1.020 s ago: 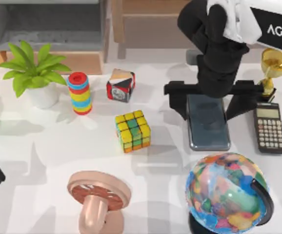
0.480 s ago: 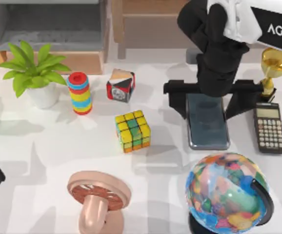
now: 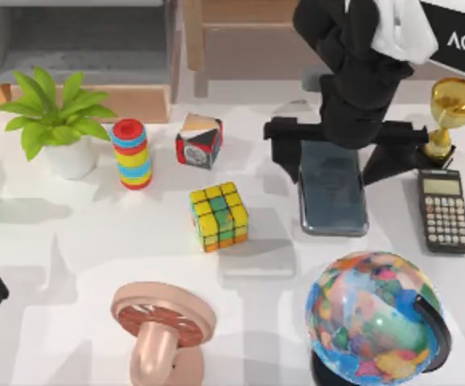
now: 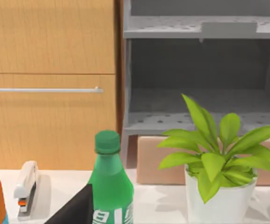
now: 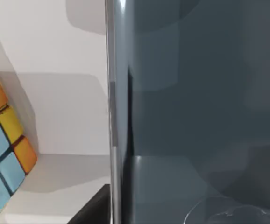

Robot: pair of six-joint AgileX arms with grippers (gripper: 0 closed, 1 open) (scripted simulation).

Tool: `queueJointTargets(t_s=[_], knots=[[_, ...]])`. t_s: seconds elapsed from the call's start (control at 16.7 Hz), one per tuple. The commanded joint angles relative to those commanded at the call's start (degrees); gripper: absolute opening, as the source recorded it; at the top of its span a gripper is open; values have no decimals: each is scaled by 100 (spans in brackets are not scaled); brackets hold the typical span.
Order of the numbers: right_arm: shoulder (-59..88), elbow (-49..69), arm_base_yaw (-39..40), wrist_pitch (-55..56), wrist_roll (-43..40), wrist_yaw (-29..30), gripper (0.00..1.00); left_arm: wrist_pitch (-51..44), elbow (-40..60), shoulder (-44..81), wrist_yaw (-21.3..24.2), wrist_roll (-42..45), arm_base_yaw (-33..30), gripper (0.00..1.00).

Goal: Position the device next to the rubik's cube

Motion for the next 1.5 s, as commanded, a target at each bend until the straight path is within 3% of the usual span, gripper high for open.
queueJointTargets(t_s=[0.84, 1.5], knots=[[-168, -55, -27, 168, 33, -656, 0, 0, 0, 0, 0, 0, 0, 100], [-218, -299, 44, 511, 68, -315, 0, 0, 0, 0, 0, 0, 0, 100]])
